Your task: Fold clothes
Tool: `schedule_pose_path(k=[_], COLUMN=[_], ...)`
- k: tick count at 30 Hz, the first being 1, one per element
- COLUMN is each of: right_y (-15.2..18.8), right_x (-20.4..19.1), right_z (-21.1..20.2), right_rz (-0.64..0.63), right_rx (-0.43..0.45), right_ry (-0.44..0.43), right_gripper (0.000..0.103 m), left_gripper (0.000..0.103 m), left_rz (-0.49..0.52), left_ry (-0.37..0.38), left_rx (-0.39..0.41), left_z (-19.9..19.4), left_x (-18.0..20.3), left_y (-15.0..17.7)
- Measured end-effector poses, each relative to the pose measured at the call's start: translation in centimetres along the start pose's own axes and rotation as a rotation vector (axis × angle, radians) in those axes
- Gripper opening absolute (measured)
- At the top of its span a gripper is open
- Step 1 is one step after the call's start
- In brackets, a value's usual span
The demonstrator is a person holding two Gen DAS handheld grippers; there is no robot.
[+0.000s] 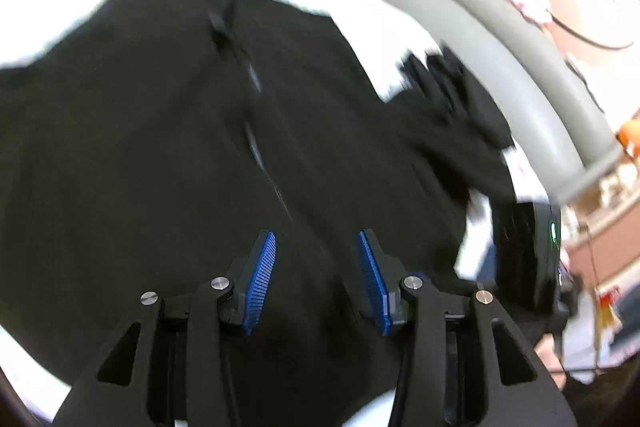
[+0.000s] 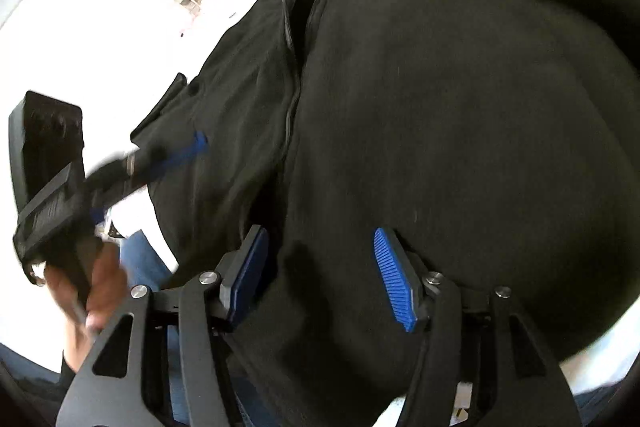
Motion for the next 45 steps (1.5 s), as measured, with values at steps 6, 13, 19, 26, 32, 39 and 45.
schedule_pose_path(k=[6, 13, 19, 26, 32, 39, 45], right_y=[1.4, 2.2, 2.5, 2.7, 2.4, 1.5, 1.6], right_x=[0.0, 1.1, 1.2, 2.1, 2.1, 0.4, 1.3], right_z=[-1.3, -2.9, -3.0, -2.9, -2.1, -3.6, -0.7], right_rz=[-0.016, 0.034, 0.045, 0.05, 0.046, -0.014, -0.071], right_rx=[0.031, 0.075, 0.068, 0.048, 0.038, 0.093, 0.081], right_ry=[0.046, 0.123, 0.118, 0.127, 0.128, 0.2, 0.35], right_gripper=[0.056, 0.058, 0.063, 0.063, 0.068, 0.068, 0.074], left_gripper=[0.054, 0.06, 0.005, 0.001, 0.001, 0.087, 0.076], left_rz=[0.047, 0.112, 0.011, -0.008, 0.025, 0.073, 0.066], left_ry=[-0.154, -0.225, -0.151, 0.079, 0.17, -0.203, -0.406], left_rx=[-0.037, -0.044, -0.005, 0.022, -0.034, 0.052, 0.068], left_z=[2.8, 4.4, 3.1, 0.7, 1.7, 1.5, 2.9], left_x=[0.1, -0.8, -3.0, -1.7, -0.2, -1.3, -2.6], left_y=[3.2, 3.6, 3.5, 0.2, 2.6, 4.0, 5.0])
Point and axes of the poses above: each gripper's, at about its wrist camera, not at the fingertips, and z roughly the way its jaws point, x to its right, y to its underside, the point moved 4 cm from there along z, roughly the way its jaws point, and after that the axes turned 1 degree about -x, right-handed, at the moved point
